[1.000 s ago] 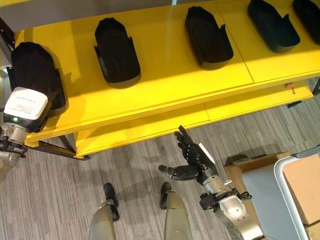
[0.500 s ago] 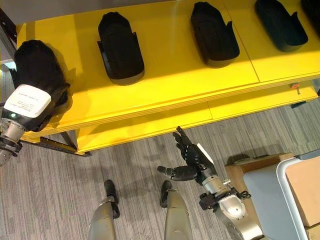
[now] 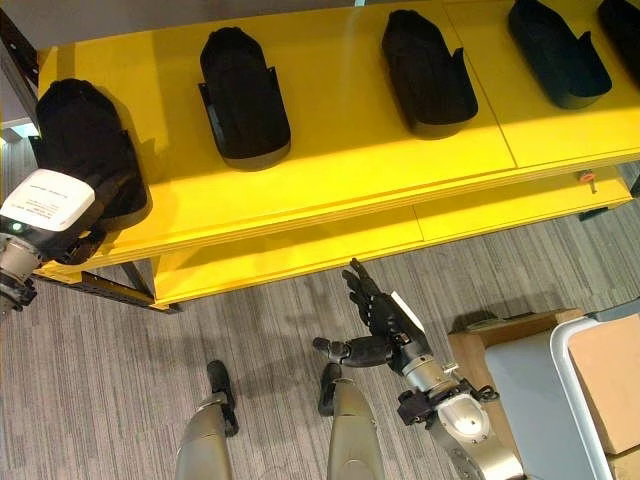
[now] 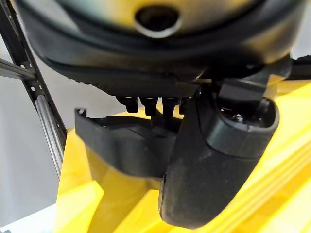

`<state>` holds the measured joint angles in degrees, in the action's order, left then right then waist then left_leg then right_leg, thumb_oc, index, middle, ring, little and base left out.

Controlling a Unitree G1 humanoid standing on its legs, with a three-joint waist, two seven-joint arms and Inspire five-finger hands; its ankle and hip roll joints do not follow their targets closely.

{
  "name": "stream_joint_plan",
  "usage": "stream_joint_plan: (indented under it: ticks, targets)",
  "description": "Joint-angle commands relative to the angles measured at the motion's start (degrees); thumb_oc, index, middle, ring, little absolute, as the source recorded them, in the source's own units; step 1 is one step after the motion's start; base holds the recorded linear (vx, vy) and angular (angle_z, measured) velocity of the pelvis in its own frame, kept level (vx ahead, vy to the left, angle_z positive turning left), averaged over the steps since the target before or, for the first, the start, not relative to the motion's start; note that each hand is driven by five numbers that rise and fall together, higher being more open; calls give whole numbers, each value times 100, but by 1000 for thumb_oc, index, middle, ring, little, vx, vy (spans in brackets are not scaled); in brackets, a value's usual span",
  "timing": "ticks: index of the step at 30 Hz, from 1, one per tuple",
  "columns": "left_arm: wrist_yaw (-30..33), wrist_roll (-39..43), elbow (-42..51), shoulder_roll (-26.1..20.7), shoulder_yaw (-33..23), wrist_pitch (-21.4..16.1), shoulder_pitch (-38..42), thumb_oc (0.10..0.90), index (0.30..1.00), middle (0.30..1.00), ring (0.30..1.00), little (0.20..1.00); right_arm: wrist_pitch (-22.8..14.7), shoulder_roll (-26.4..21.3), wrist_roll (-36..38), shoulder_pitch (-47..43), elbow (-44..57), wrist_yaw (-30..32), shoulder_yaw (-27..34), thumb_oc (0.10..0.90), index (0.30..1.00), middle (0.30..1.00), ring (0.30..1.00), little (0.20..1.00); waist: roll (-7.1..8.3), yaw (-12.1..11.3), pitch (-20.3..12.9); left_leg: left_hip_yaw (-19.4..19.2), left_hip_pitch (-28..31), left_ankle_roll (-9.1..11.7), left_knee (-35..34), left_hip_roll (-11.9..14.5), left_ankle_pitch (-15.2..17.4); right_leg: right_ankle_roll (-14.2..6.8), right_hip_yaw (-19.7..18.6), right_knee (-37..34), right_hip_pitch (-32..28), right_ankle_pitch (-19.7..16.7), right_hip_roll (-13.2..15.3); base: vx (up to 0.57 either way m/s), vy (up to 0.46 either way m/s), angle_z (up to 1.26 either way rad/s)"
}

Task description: Move parts from the plastic box to the shelf.

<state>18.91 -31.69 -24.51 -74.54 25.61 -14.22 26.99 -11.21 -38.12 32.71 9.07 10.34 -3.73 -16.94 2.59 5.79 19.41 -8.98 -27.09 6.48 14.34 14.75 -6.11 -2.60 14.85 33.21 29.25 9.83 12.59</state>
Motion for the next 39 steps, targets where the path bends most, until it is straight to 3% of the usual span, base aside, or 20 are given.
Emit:
stream_joint_plan:
  ticks: [1,2,3,4,20,30,39]
  targets:
    - [4,589,431,-429,-719,28,1,900,1000,1000,1000,1000,-374,-44,139,-30,366,-163,421,900,1000,1000,1000,1000,-204,55,-417,199,422,244,382,363,557,-668,-522,-864,-77,-1209,285,-64,-2,1]
    - [-70,734,420,-409,-823,7,-60,900,1000,1000,1000,1000,-347,-9,156,-16,371,-190,440,900,1000,1000,1000,1000,-194,43,-413,167,364,190,379,354,434,-601,-494,-918,-54,-1321,303,0,0,0]
    - [-83,762,412,-403,-859,30,-84,900,1000,1000,1000,1000,-339,-10,148,-10,375,-201,447,900,1000,1000,1000,1000,-213,35,-428,206,429,241,395,365,557,-666,-525,-865,-102,-1204,290,-58,-7,4]
    - [-168,891,431,-401,-982,43,-156,900,1000,1000,1000,1000,-316,7,143,-9,380,-212,475,900,1000,1000,1000,1000,-194,31,-423,178,374,189,393,351,440,-603,-489,-914,-82,-1312,306,11,-3,4]
    - [-518,1346,749,-668,-1736,-20,-736,900,1000,1000,1000,1000,-191,123,101,39,297,-335,573,900,1000,1000,1000,1000,-259,-26,-447,183,610,184,308,316,435,-632,-445,-953,-345,-1283,333,-2,-1,1]
    - [-171,1257,1228,-601,-2614,-15,-1322,900,1000,1000,1000,1000,-222,190,66,26,262,-273,592,900,1000,1000,1000,1000,-297,-97,-498,199,746,185,250,294,449,-647,-410,-993,-516,-1257,347,0,0,0]
    - [521,1895,1813,21,-3831,-149,-1777,900,1000,1000,1000,1000,-258,280,44,-116,189,-153,438,900,1000,1000,1000,1000,-310,-204,-527,232,964,180,117,250,440,-663,-368,-1083,-751,-1255,377,2,-1,1]
